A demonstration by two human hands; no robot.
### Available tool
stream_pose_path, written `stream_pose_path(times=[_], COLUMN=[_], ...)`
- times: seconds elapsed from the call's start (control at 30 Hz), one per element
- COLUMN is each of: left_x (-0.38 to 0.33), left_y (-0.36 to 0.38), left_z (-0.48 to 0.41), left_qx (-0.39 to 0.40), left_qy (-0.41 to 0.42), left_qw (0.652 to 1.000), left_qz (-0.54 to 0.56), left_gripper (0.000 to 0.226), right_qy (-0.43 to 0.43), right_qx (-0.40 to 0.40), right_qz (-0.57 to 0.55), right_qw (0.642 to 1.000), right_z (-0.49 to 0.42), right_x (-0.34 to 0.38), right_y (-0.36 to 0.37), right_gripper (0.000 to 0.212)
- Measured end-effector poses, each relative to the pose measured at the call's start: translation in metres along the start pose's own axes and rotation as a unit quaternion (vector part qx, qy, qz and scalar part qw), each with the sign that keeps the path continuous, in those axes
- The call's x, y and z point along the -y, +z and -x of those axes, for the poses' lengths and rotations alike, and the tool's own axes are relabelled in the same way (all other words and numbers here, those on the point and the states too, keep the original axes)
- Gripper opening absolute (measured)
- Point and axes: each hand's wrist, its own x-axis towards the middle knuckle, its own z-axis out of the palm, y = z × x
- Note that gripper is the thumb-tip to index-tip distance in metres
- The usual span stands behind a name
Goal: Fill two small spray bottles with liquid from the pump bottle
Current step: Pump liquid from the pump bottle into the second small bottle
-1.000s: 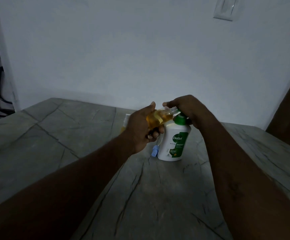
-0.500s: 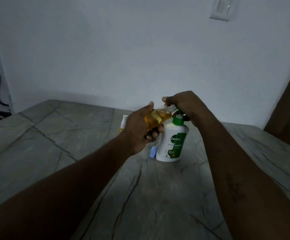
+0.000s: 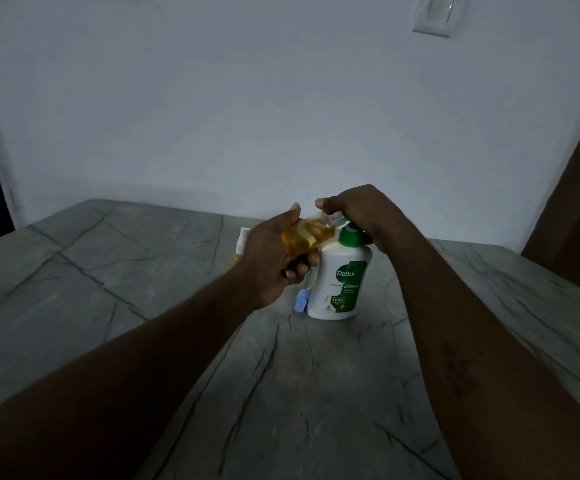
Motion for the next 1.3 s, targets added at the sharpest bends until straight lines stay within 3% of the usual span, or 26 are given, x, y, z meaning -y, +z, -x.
stream_pose_path(times=[0.17,0.47,0.63,0.9,1.3], left_x=[-0.0034,-0.0008,0.0011,-0.0015,0.0002], left_y=[0.0024,0.0009,0.0001,0.0023,-0.0020], left_z=[-0.0008,-0.0005,-0.0006,-0.0010,-0.0019], left_qx=[0.005,0.001,0.001,0.001,0.003], left_qy=[0.013,0.007,0.000,0.005,-0.004], left_qw=[1.000,1.000,1.000,1.000,1.000], left_qz=[0.008,0.000,0.002,-0.005,-0.005], left_gripper=[0.052,0.050,0.053,0.053,0.054], right_qy=[-0.050,0.016,0.012,-0.043,0.008], right_qx=[-0.026,0.016,0.020,-0.012,0.017], right_qz=[0.038,-0.031,-0.041,0.027,-0.015], right_qw=[0.998,0.999,0.999,0.999,1.000], right_z=[-0.0014,0.0018,0.0038,-0.0030,0.0014], right_x=[0.0063,0.0010,0.0006,0.0055,-0.0002], right_y=[-0.0064,-0.0004,-0.0004,-0.0074,-0.0006], right_gripper=[0.032,0.025,0.020,0.032,0.020])
